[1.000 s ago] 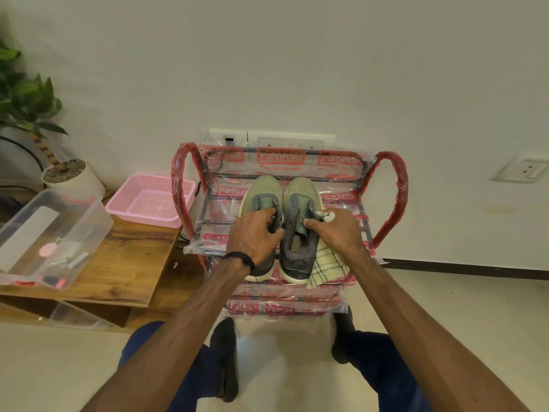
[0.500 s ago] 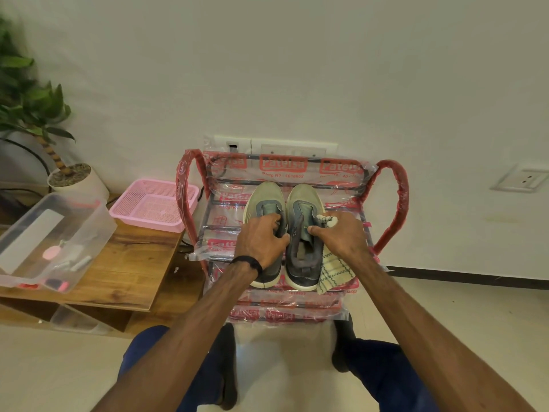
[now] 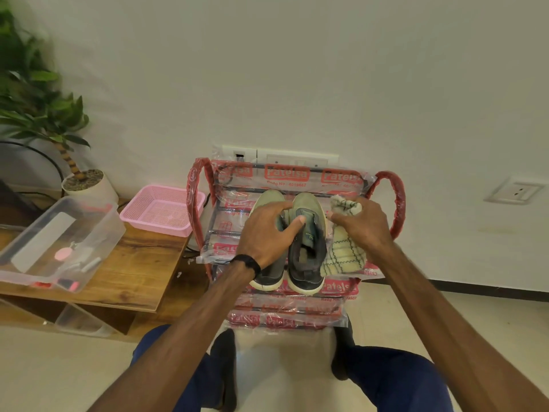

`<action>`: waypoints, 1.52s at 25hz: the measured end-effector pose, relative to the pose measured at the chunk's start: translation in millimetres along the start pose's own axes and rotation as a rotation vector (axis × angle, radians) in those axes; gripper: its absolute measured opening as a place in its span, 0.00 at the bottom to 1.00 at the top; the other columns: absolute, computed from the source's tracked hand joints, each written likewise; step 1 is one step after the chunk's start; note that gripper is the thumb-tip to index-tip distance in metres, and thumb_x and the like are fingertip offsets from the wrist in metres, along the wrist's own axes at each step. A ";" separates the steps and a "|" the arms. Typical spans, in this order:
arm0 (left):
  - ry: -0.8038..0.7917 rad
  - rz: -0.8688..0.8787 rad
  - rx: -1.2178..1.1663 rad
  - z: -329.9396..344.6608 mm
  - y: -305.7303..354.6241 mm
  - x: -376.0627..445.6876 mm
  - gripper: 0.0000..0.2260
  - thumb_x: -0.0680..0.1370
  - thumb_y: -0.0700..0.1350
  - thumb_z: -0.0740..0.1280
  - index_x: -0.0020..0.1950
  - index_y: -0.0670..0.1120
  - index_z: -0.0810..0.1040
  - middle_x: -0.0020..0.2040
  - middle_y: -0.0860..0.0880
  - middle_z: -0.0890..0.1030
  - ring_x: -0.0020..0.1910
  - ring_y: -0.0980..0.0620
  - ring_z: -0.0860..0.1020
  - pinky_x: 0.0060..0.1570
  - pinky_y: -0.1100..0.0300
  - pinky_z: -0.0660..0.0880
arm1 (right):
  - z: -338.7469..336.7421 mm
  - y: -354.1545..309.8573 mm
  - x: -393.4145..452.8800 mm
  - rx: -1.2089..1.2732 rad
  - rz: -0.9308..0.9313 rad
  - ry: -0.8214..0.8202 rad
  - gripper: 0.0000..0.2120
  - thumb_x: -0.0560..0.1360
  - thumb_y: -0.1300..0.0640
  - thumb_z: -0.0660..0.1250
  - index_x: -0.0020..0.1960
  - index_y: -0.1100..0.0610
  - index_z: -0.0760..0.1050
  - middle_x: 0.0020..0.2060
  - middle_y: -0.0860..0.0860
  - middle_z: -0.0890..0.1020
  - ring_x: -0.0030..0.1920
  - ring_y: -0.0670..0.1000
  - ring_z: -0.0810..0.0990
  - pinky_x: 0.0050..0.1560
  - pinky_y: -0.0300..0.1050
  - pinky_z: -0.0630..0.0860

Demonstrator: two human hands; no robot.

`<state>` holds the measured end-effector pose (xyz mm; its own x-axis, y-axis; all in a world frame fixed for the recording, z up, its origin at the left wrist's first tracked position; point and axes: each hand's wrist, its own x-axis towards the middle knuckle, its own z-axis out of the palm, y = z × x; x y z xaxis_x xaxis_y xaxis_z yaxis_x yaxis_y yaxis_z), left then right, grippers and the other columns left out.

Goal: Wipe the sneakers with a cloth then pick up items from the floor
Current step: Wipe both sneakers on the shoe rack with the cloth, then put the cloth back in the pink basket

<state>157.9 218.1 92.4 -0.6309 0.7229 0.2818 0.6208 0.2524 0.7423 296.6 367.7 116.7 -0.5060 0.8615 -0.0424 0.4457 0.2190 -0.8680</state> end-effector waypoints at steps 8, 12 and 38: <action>-0.492 -0.154 -0.887 -67.2 41.3 -7.5 0.19 0.76 0.49 0.68 0.66 0.47 0.75 0.62 0.48 0.82 0.62 0.47 0.80 0.63 0.52 0.77 | -22.6 -106.2 -36.6 0.466 -0.241 -0.586 0.17 0.74 0.62 0.73 0.62 0.62 0.79 0.54 0.61 0.85 0.55 0.60 0.84 0.54 0.52 0.82; -0.421 -0.181 -0.885 -94.5 26.2 -27.4 0.22 0.74 0.41 0.73 0.68 0.45 0.75 0.62 0.46 0.82 0.62 0.46 0.81 0.62 0.50 0.78 | 7.0 -122.5 -43.4 0.423 -0.273 -0.551 0.14 0.74 0.60 0.74 0.59 0.60 0.82 0.51 0.59 0.86 0.53 0.59 0.85 0.55 0.53 0.82; 0.505 -0.645 -0.708 -198.5 -227.8 -25.1 0.15 0.83 0.52 0.64 0.68 0.50 0.71 0.65 0.53 0.76 0.63 0.54 0.75 0.59 0.57 0.74 | 364.7 -177.6 13.0 -0.092 -0.178 -0.555 0.06 0.73 0.59 0.73 0.49 0.57 0.82 0.46 0.54 0.86 0.42 0.51 0.85 0.44 0.47 0.84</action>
<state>-60.0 14.7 36.9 -0.9617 0.1973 -0.1901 -0.2046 -0.0559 0.9772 -58.4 172.9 89.8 -0.8786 0.4448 -0.1737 0.3678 0.3985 -0.8402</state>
